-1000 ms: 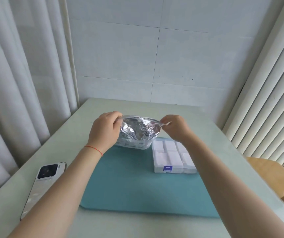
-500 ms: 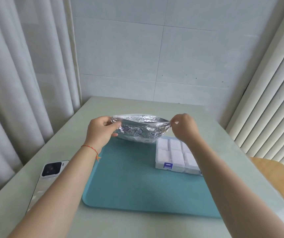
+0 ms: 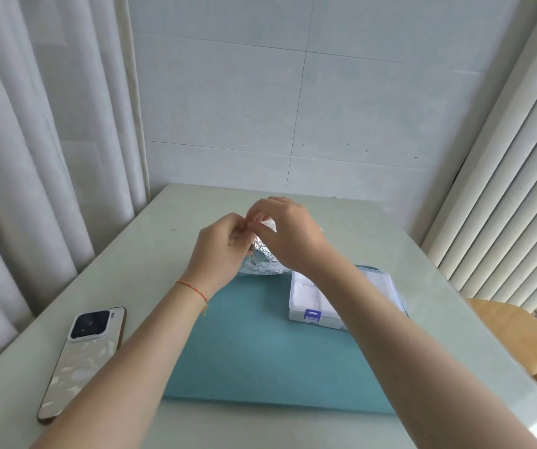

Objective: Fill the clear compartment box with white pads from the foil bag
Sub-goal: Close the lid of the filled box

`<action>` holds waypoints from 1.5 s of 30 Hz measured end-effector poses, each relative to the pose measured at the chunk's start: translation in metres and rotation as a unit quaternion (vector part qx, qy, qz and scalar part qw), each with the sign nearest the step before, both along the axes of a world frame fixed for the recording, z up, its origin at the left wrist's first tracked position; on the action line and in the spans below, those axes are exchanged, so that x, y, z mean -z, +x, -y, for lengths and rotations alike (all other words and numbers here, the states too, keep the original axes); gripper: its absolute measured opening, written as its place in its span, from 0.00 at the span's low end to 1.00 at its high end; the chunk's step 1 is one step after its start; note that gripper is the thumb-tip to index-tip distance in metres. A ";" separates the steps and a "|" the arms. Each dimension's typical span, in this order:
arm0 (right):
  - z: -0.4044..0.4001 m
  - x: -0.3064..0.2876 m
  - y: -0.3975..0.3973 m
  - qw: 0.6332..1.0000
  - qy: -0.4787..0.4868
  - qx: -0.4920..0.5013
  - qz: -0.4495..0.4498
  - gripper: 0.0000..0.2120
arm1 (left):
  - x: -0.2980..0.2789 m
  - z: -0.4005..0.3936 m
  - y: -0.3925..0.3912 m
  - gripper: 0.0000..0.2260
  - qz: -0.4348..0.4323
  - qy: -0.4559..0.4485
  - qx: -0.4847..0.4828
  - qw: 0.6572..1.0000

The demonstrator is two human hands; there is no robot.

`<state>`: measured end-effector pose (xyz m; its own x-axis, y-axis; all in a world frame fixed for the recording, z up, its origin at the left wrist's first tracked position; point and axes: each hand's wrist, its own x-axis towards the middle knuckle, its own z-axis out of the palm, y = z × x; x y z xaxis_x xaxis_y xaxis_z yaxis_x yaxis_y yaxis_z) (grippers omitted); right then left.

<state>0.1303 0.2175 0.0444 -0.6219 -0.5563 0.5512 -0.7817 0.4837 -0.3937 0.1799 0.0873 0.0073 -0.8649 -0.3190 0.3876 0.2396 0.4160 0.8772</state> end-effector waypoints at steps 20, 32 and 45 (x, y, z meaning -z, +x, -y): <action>-0.014 0.025 -0.052 0.976 0.131 0.159 -0.065 0.10 | 0.018 0.048 -0.014 0.10 -0.073 0.118 -0.077 0.987; -0.046 0.019 -0.086 0.968 0.036 0.245 0.048 0.07 | 0.021 0.068 -0.049 0.07 -0.083 0.185 -0.113 0.973; -0.046 0.050 -0.123 0.947 0.093 0.203 0.230 0.20 | 0.052 0.083 -0.121 0.08 0.045 -0.104 -0.145 0.983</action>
<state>0.0072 0.2640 -0.0056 -0.9558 -0.2812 0.0859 -0.2831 0.8017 -0.5264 0.0586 0.0041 -0.0445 -0.7830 -0.4791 0.3968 0.0100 0.6281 0.7781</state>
